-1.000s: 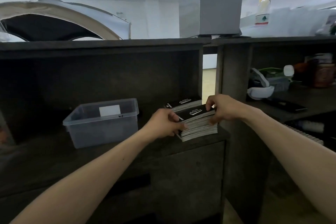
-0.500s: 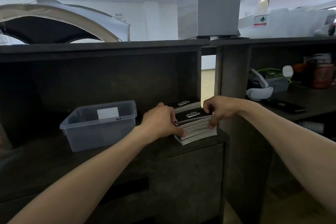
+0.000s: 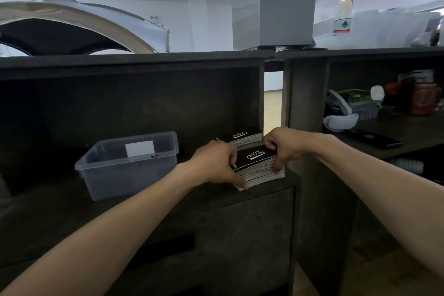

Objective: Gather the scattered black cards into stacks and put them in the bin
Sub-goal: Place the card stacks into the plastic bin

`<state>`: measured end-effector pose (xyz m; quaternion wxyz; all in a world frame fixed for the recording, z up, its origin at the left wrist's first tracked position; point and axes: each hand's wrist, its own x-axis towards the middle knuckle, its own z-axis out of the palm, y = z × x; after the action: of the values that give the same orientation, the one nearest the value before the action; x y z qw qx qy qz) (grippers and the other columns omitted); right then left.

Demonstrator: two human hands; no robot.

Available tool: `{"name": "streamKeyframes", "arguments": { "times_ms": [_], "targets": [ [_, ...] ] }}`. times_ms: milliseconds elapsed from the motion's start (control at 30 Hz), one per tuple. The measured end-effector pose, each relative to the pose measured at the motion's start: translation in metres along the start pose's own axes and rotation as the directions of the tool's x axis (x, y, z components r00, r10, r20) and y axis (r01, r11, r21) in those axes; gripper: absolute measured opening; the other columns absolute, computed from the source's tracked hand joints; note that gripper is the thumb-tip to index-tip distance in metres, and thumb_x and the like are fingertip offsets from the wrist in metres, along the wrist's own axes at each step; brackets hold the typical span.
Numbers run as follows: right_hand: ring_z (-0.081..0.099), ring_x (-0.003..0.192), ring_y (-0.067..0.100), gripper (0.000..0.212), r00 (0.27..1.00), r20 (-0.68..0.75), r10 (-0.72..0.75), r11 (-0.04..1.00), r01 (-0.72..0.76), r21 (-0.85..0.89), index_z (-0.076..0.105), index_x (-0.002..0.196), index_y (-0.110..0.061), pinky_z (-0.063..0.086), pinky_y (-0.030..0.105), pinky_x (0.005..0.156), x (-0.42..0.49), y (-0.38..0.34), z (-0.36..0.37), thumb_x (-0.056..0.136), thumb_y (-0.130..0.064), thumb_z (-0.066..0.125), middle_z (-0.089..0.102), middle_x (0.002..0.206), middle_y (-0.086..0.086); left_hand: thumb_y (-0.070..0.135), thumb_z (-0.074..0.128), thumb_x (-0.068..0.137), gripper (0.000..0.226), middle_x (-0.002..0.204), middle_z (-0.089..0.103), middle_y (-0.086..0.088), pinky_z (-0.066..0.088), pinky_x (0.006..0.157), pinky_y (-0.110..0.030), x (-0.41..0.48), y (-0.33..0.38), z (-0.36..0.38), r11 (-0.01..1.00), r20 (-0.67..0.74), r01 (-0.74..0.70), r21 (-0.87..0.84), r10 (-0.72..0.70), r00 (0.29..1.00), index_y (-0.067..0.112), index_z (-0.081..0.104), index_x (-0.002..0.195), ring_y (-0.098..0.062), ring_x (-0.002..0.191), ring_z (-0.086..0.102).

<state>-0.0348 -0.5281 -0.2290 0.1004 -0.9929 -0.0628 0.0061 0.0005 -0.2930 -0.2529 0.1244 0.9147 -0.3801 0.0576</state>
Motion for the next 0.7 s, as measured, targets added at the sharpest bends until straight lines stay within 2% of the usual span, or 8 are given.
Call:
{"name": "streamKeyframes", "arguments": {
  "times_ms": [100, 167, 267, 333, 433, 500, 600, 700],
  "targets": [
    [0.053, 0.073, 0.019, 0.051, 1.000, -0.015, -0.023, 1.000, 0.023, 0.013, 0.038, 0.071, -0.020, 0.041, 0.029, 0.056, -0.001, -0.001, -0.002, 0.054, -0.021, 0.087, 0.058, 0.081, 0.006, 0.077, 0.079, 0.052, 0.059, 0.087, 0.063, 0.009, 0.045, 0.061, -0.029, 0.004, 0.003, -0.004, 0.999, 0.040, 0.028, -0.032, -0.026, 0.999, 0.028, 0.056, 0.076, -0.009, 0.086, 0.054],
    [0.058, 0.080, 0.022, 0.050, 0.999, -0.009, -0.034, 0.998, 0.034, 0.043, 0.038, 0.071, -0.020, 0.043, 0.026, 0.056, -0.004, -0.002, -0.007, 0.056, -0.017, 0.086, 0.061, 0.086, 0.007, 0.066, 0.084, 0.058, 0.051, 0.086, 0.064, 0.008, 0.046, 0.061, -0.030, 0.007, 0.004, -0.007, 0.999, 0.035, 0.015, -0.033, -0.014, 0.999, 0.027, 0.056, 0.075, -0.012, 0.087, 0.056],
    [0.059, 0.079, 0.016, 0.049, 0.998, -0.028, -0.052, 0.997, 0.053, 0.053, 0.040, 0.070, -0.021, 0.044, 0.022, 0.055, -0.009, -0.007, -0.025, 0.055, -0.020, 0.087, 0.061, 0.083, 0.000, 0.046, 0.090, 0.063, 0.042, 0.083, 0.066, 0.008, 0.048, 0.060, -0.029, 0.008, 0.000, -0.015, 0.992, 0.003, -0.015, -0.125, 0.016, 1.000, 0.024, 0.056, 0.074, -0.014, 0.081, 0.062],
    [0.060, 0.077, 0.012, 0.047, 0.995, -0.065, -0.070, 0.995, 0.074, 0.067, 0.042, 0.069, -0.021, 0.046, 0.021, 0.055, -0.011, -0.016, -0.038, 0.053, -0.023, 0.087, 0.062, 0.082, -0.001, 0.041, 0.092, 0.062, 0.042, 0.083, 0.065, 0.009, 0.047, 0.057, -0.028, 0.006, -0.008, -0.029, 0.986, -0.051, -0.040, -0.161, 0.033, 0.998, 0.025, 0.055, 0.073, -0.011, 0.078, 0.062],
    [0.062, 0.080, 0.019, 0.044, 0.987, -0.107, -0.123, 0.988, 0.131, 0.076, 0.047, 0.069, -0.019, 0.050, 0.031, 0.059, -0.003, -0.042, -0.054, 0.051, -0.027, 0.087, 0.065, 0.086, 0.005, 0.045, 0.093, 0.057, 0.043, 0.076, 0.063, 0.011, 0.043, 0.056, -0.023, 0.000, -0.026, -0.063, 0.991, -0.066, -0.047, -0.127, 0.038, 0.997, 0.027, 0.056, 0.069, -0.005, 0.073, 0.059],
    [0.063, 0.079, 0.024, 0.045, 0.979, -0.131, -0.155, 0.982, 0.167, 0.090, 0.049, 0.069, -0.019, 0.052, 0.039, 0.061, 0.011, -0.067, -0.059, 0.049, -0.032, 0.088, 0.066, 0.085, 0.009, 0.048, 0.092, 0.055, 0.041, 0.081, 0.068, 0.010, 0.049, 0.057, -0.024, -0.007, -0.047, -0.089, 0.995, -0.056, 0.006, -0.098, -0.011, 0.998, 0.029, 0.060, 0.071, -0.006, 0.078, 0.064],
    [0.061, 0.070, 0.016, 0.044, 0.968, -0.170, -0.185, 0.972, 0.206, 0.115, 0.050, 0.067, -0.022, 0.047, 0.028, 0.056, 0.043, -0.113, -0.056, 0.051, -0.034, 0.090, 0.065, 0.072, -0.001, 0.052, 0.088, 0.053, 0.039, 0.088, 0.071, 0.007, 0.062, 0.065, -0.034, -0.024, -0.093, -0.124, 0.995, -0.042, 0.085, -0.043, -0.087, 0.995, 0.035, 0.063, 0.078, -0.012, 0.083, 0.068],
    [0.061, 0.067, 0.012, 0.043, 0.952, -0.207, -0.226, 0.958, 0.255, 0.129, 0.052, 0.070, -0.023, 0.044, 0.024, 0.052, 0.082, -0.165, -0.044, 0.053, -0.035, 0.090, 0.066, 0.072, -0.004, 0.050, 0.088, 0.053, 0.041, 0.083, 0.071, 0.012, 0.061, 0.065, -0.033, -0.045, -0.146, -0.148, 0.985, -0.056, 0.173, 0.006, -0.172, 0.983, 0.035, 0.062, 0.080, -0.005, 0.074, 0.067]
  ]
}}
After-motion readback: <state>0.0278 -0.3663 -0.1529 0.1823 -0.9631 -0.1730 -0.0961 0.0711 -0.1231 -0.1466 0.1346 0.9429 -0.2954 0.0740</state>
